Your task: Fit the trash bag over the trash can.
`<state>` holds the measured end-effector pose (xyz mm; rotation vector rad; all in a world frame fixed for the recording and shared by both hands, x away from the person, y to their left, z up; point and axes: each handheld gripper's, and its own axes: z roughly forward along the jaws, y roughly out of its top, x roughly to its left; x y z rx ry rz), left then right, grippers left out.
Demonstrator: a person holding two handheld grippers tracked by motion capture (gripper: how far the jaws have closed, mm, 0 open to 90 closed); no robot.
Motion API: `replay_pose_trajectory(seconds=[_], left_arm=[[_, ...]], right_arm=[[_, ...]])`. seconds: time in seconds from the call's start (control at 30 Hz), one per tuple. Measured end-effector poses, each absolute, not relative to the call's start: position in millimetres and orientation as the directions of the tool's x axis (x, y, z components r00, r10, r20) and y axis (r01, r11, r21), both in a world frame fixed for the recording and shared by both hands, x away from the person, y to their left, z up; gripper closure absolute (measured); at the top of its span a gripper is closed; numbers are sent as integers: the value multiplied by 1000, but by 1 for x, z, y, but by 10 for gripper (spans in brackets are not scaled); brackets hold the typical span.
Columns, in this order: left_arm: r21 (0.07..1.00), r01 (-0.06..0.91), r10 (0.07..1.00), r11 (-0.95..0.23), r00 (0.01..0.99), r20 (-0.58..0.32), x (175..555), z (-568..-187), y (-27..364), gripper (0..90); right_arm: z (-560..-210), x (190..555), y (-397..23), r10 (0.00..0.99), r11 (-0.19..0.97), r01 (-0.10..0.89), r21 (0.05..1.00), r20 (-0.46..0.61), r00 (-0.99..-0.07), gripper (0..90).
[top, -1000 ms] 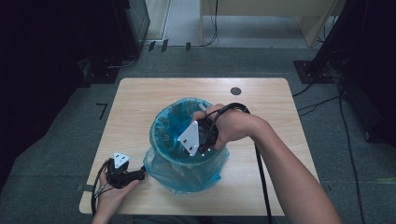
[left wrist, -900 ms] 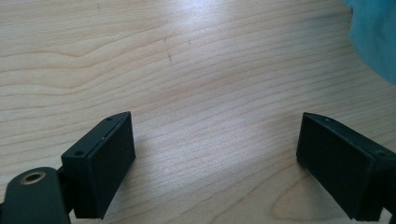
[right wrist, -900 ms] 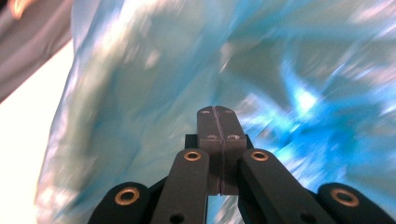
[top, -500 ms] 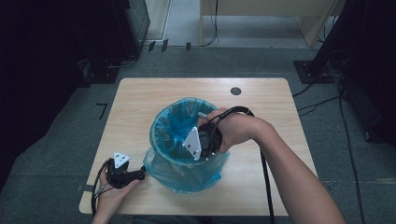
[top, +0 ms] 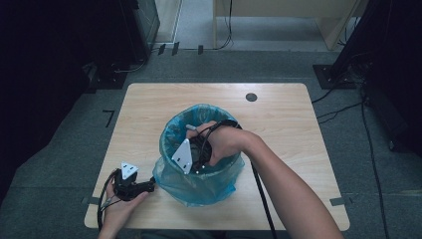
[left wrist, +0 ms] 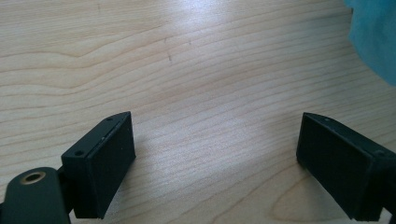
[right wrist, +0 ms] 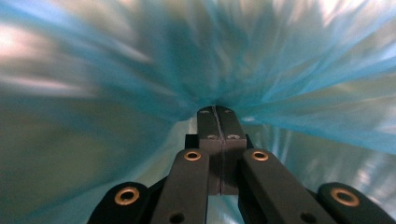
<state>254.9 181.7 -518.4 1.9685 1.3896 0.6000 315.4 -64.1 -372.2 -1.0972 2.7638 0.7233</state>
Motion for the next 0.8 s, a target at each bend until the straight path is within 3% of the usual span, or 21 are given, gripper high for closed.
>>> replay_pose_trajectory(seconds=[0.57,0.8], left_arm=[[727,646,941,-233,338,1,255,-518,182,108],[727,646,941,-233,338,2,255,-518,182,108]], right_arm=[[-409,338,-68,-615,660,-612,436,-155,-773,900],[-402,339,-70,-605,651,-617,442,-188,-774,900]])
